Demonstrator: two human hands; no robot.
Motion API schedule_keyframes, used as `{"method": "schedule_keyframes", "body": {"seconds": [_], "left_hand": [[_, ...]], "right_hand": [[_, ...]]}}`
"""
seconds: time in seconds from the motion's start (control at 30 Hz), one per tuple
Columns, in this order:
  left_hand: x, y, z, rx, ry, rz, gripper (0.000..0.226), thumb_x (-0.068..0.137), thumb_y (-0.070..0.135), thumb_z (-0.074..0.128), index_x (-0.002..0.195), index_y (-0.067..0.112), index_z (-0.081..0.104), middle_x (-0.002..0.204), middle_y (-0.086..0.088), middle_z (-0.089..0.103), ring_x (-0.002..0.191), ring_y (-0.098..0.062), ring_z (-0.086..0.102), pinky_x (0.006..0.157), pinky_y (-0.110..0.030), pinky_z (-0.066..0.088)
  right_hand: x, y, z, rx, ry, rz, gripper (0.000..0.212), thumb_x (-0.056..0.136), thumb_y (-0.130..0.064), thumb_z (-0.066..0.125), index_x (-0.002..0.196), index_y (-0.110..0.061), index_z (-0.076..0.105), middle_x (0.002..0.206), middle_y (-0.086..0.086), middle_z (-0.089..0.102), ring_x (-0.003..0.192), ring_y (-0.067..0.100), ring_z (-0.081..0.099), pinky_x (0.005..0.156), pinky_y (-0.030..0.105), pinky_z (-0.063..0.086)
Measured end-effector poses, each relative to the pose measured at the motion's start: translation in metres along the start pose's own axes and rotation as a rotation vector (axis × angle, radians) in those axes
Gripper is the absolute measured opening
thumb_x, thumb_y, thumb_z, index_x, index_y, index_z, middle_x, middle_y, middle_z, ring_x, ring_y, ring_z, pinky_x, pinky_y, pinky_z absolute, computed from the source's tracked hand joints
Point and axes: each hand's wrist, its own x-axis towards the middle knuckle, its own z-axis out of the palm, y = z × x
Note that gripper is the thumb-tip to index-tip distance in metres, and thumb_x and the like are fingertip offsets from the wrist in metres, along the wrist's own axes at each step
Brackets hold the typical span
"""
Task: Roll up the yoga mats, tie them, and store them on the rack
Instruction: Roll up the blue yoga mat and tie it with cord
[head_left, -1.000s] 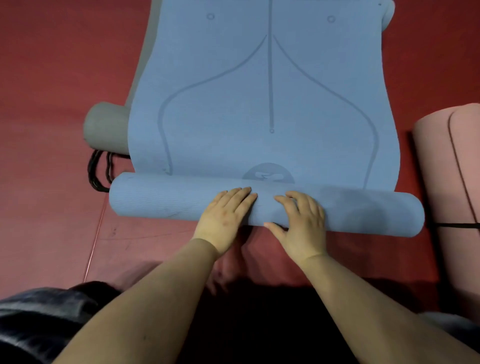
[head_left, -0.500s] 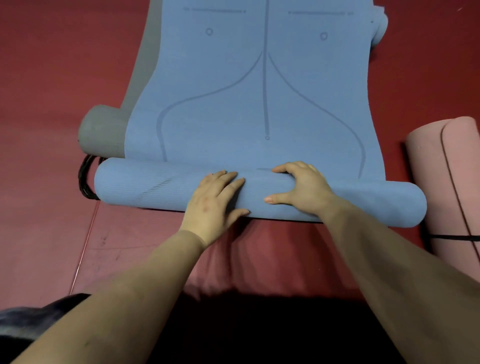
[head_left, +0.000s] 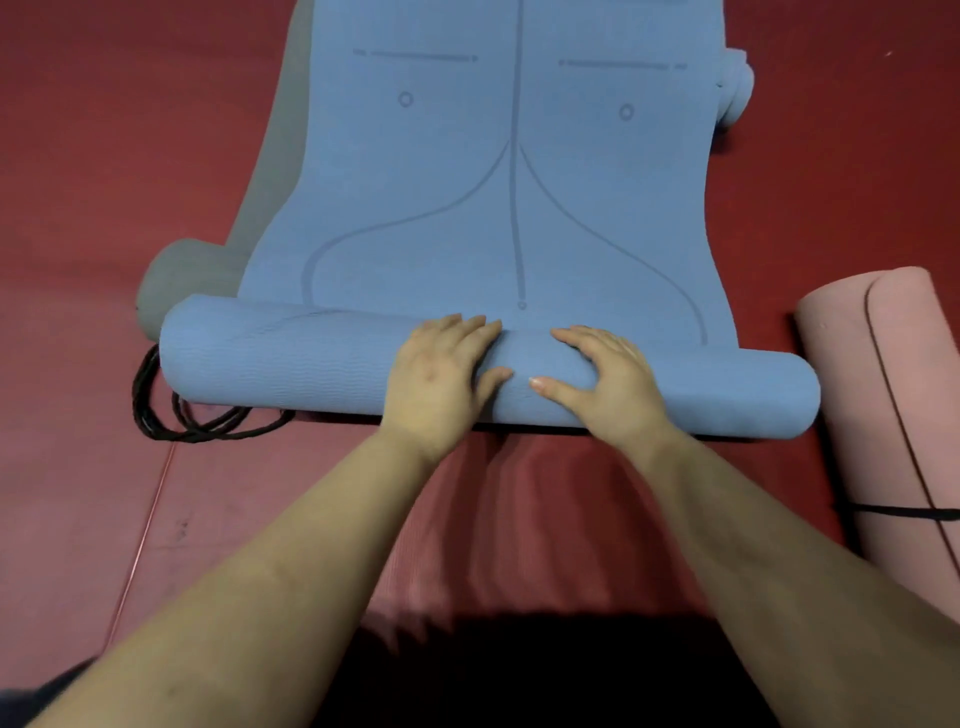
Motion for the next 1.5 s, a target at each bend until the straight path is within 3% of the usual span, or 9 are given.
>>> {"method": "schedule_keyframes", "body": {"seconds": [0.1, 0.27, 0.4, 0.57, 0.73, 1.0, 1.17, 1.4, 1.5], "left_hand": [[0.0, 0.003, 0.01, 0.058, 0.072, 0.01, 0.047, 0.087, 0.045, 0.046, 0.112, 0.013, 0.068, 0.113, -0.006, 0.068, 0.105, -0.029, 0.062, 0.097, -0.037, 0.034], [0.028, -0.014, 0.002, 0.044, -0.033, -0.013, 0.057, 0.086, 0.054, 0.035, 0.112, 0.017, 0.069, 0.113, -0.003, 0.069, 0.106, -0.025, 0.062, 0.094, -0.033, 0.036], [0.054, -0.013, 0.001, 0.12, -0.153, -0.052, 0.058, 0.091, 0.057, 0.031, 0.126, 0.021, 0.06, 0.132, 0.001, 0.057, 0.124, -0.02, 0.049, 0.103, -0.033, 0.028], [0.047, -0.003, 0.014, 0.133, 0.202, -0.104, 0.042, 0.088, 0.036, 0.041, 0.1, 0.011, 0.073, 0.105, -0.012, 0.07, 0.098, -0.033, 0.064, 0.092, -0.038, 0.034], [0.078, -0.019, -0.001, 0.07, 0.07, -0.126, 0.046, 0.091, 0.042, 0.037, 0.104, 0.017, 0.073, 0.103, -0.003, 0.072, 0.099, -0.025, 0.065, 0.089, -0.034, 0.041], [0.081, -0.031, 0.012, 0.184, 0.173, 0.038, 0.052, 0.089, 0.044, 0.04, 0.119, 0.01, 0.064, 0.121, -0.011, 0.064, 0.113, -0.033, 0.058, 0.099, -0.04, 0.03], [0.134, -0.041, -0.002, 0.166, -0.09, -0.023, 0.058, 0.094, 0.053, 0.029, 0.13, 0.017, 0.056, 0.132, -0.004, 0.058, 0.123, -0.024, 0.051, 0.103, -0.033, 0.027], [0.126, -0.046, 0.013, 0.145, 0.026, 0.047, 0.053, 0.087, 0.042, 0.04, 0.116, 0.005, 0.065, 0.119, -0.015, 0.064, 0.11, -0.033, 0.06, 0.099, -0.041, 0.04], [0.132, -0.051, 0.016, 0.081, -0.047, -0.004, 0.064, 0.083, 0.048, 0.035, 0.122, 0.004, 0.061, 0.125, -0.016, 0.06, 0.118, -0.034, 0.054, 0.104, -0.043, 0.032]], "right_hand": [[0.018, 0.001, -0.004, 0.033, -0.09, 0.043, 0.06, 0.071, -0.047, 0.077, 0.122, -0.02, 0.063, 0.128, -0.001, 0.059, 0.122, 0.017, 0.05, 0.108, 0.03, 0.031], [-0.002, -0.008, 0.024, -0.037, 0.243, -0.005, 0.063, 0.072, -0.061, 0.057, 0.112, -0.013, 0.067, 0.121, 0.008, 0.063, 0.118, 0.027, 0.053, 0.107, 0.043, 0.028], [0.026, -0.007, 0.015, -0.009, 0.111, 0.073, 0.064, 0.07, -0.066, 0.059, 0.111, -0.018, 0.067, 0.117, 0.0, 0.065, 0.116, 0.02, 0.055, 0.106, 0.039, 0.032], [0.071, -0.002, -0.001, 0.038, -0.103, 0.196, 0.055, 0.078, -0.057, 0.065, 0.122, -0.024, 0.062, 0.129, -0.006, 0.06, 0.124, 0.015, 0.048, 0.11, 0.03, 0.03], [0.054, -0.004, 0.016, -0.084, 0.166, -0.109, 0.064, 0.076, -0.064, 0.051, 0.118, -0.018, 0.065, 0.124, 0.001, 0.063, 0.12, 0.02, 0.052, 0.111, 0.041, 0.025], [0.131, -0.001, -0.014, 0.017, -0.273, 0.078, 0.064, 0.077, -0.063, 0.061, 0.131, -0.03, 0.055, 0.139, -0.008, 0.051, 0.131, 0.014, 0.043, 0.111, 0.029, 0.028], [0.113, -0.009, 0.01, -0.133, 0.066, -0.127, 0.065, 0.076, -0.062, 0.054, 0.125, -0.019, 0.06, 0.13, 0.002, 0.058, 0.124, 0.022, 0.049, 0.107, 0.035, 0.028], [0.169, 0.0, 0.003, -0.032, -0.288, -0.021, 0.07, 0.08, -0.051, 0.067, 0.14, -0.024, 0.045, 0.145, -0.003, 0.044, 0.135, 0.014, 0.036, 0.113, 0.027, 0.023], [0.168, 0.004, 0.012, -0.051, -0.139, -0.043, 0.063, 0.079, -0.052, 0.068, 0.13, -0.017, 0.056, 0.134, 0.001, 0.055, 0.126, 0.02, 0.047, 0.106, 0.028, 0.031]]}}
